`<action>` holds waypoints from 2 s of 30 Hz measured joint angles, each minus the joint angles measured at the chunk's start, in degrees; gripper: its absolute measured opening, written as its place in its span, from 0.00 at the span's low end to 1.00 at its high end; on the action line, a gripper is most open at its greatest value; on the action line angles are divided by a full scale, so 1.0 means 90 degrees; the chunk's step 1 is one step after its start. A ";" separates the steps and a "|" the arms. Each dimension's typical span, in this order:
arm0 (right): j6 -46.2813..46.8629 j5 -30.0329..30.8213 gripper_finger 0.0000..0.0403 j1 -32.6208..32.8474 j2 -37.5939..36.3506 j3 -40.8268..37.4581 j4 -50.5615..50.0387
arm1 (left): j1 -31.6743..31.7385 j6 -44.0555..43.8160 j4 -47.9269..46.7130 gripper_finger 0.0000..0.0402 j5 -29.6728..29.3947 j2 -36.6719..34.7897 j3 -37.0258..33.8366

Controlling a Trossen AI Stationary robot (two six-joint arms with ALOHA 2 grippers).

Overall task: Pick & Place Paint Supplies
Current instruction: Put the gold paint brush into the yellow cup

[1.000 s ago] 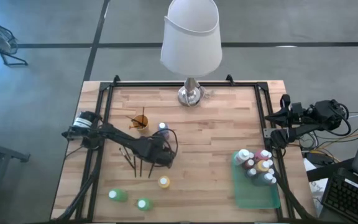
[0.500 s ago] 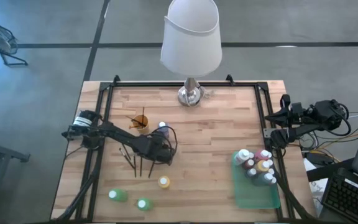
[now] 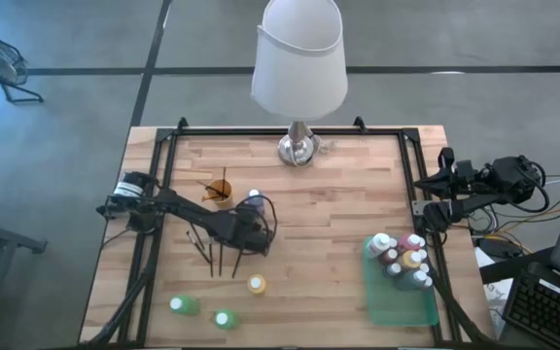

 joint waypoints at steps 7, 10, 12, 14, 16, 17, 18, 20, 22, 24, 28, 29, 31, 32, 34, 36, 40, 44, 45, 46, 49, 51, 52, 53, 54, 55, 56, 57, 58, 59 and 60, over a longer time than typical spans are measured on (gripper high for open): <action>0.0000 0.0000 0.02 0.0000 0.0000 0.0000 0.0000 | 0.0002 0.0002 -0.0010 0.30 0.0147 -0.0058 0.0008; 0.0001 -0.0001 0.02 0.0001 0.0000 0.0000 -0.0001 | 0.0000 0.0025 -0.0014 0.27 0.0156 -0.0060 0.0005; 0.0002 -0.0002 0.02 0.0000 0.0000 0.0000 0.0001 | 0.0000 0.0032 -0.0011 0.25 0.0170 -0.0060 0.0005; 0.0000 0.0000 0.02 0.0000 0.0000 0.0000 -0.0001 | 0.0000 0.0050 -0.0011 0.23 0.0184 -0.0065 0.0005; 0.0000 0.0000 0.02 0.0002 0.0000 0.0000 0.0000 | 0.0000 0.0068 -0.0011 0.20 0.0189 -0.0065 0.0005; 0.0002 -0.0001 0.02 0.0000 0.0000 0.0000 0.0000 | -0.0002 0.0070 -0.0011 0.19 0.0189 -0.0065 0.0005; 0.0000 -0.0002 0.02 0.0000 0.0000 0.0000 0.0000 | -0.0003 0.0072 -0.0010 0.18 0.0186 -0.0065 0.0005; 0.0001 -0.0002 0.02 0.0000 0.0000 0.0000 -0.0001 | -0.0005 0.0078 -0.0008 0.16 0.0182 -0.0065 0.0005; 0.0001 -0.0001 0.02 0.0001 0.0000 0.0000 0.0000 | -0.0008 0.0080 -0.0006 0.14 0.0182 -0.0065 0.0005; 0.0000 -0.0001 0.02 0.0001 0.0000 0.0000 -0.0001 | -0.0010 0.0080 -0.0004 0.11 0.0182 -0.0065 0.0005; 0.0000 0.0000 0.02 0.0000 0.0000 0.0000 0.0001 | -0.0010 0.0079 0.0007 0.05 0.0188 -0.0065 0.0005; 0.0000 -0.0001 0.02 0.0002 0.0000 0.0000 -0.0001 | -0.0010 0.0074 0.0007 0.04 0.0189 -0.0065 0.0005; 0.0002 0.0000 0.02 0.0000 0.0000 0.0000 0.0001 | -0.0010 0.0067 0.0006 0.02 0.0197 -0.0065 0.0005; 0.0001 0.0000 0.02 0.0000 0.0000 0.0000 0.0000 | -0.0010 0.0063 0.0006 0.02 0.0199 -0.0065 0.0005; 0.0000 0.0000 0.02 0.0001 0.0000 0.0000 0.0000 | -0.0010 0.0061 0.0013 0.02 0.0200 -0.0065 0.0005; 0.0002 -0.0001 0.02 0.0000 0.0000 0.0000 -0.0001 | -0.0010 0.0061 0.0017 0.02 0.0213 -0.0065 0.0008; 0.0000 0.0000 0.02 0.0000 0.0000 0.0000 0.0001 | -0.0003 0.0166 -0.0030 0.01 0.0257 -0.0055 0.0124; 0.0002 0.0000 0.02 0.0001 0.0000 0.0000 0.0001 | 0.0000 0.0526 -0.0094 0.01 0.0449 -0.0044 0.0375; 0.0002 -0.0001 0.02 0.0000 0.0000 0.0000 -0.0001 | -0.0012 0.0621 -0.0080 0.01 0.0552 -0.0039 0.0471; 0.0002 -0.0002 0.02 0.0000 0.0000 0.0000 0.0001 | -0.0017 0.0737 -0.0115 0.01 0.0598 -0.0038 0.0571; 0.0002 -0.0002 0.02 0.0000 0.0000 0.0000 0.0002 | -0.0014 0.1103 -0.0184 0.01 0.0641 -0.0041 0.0836; 0.0002 -0.0001 0.02 0.0001 0.0000 0.0000 0.0001 | -0.0010 0.1317 -0.0208 0.01 0.0636 -0.0041 0.1011; 0.0002 0.0000 0.02 0.0000 0.0000 0.0000 0.0002 | -0.0010 0.1445 -0.0225 0.01 0.0618 -0.0044 0.1104; 0.0002 -0.0001 0.02 0.0000 0.0000 0.0000 0.0002 | -0.0010 0.1569 -0.0198 0.01 0.0600 -0.0073 0.1182; 0.0001 -0.0002 0.02 0.0000 0.0000 0.0000 -0.0001 | -0.0012 0.1673 -0.0187 0.01 0.0539 -0.0117 0.1251; 0.0002 0.0000 0.02 0.0002 0.0000 0.0000 0.0002 | -0.0014 0.1777 -0.0206 0.01 0.0395 -0.0165 0.1317; 0.0005 -0.0002 0.02 0.0000 0.0000 0.0000 0.0002 | -0.0016 0.1894 -0.0205 0.01 0.0234 -0.0260 0.1364; 0.0003 -0.0002 0.02 0.0002 0.0000 0.0000 0.0001 | -0.0025 0.1986 -0.0190 0.01 0.0062 -0.0372 0.1383; 0.0002 -0.0001 0.02 0.0000 0.0000 0.0000 0.0000 | -0.0036 0.2094 -0.0194 0.01 -0.0137 -0.0516 0.1393; 0.0006 0.0000 0.02 0.0001 0.0000 0.0000 0.0002 | -0.0052 0.2186 -0.0198 0.01 -0.0341 -0.0666 0.1401; 0.0007 -0.0002 0.02 0.0001 0.0000 0.0000 0.0002 | -0.0073 0.2258 -0.0186 0.01 -0.0558 -0.0846 0.1403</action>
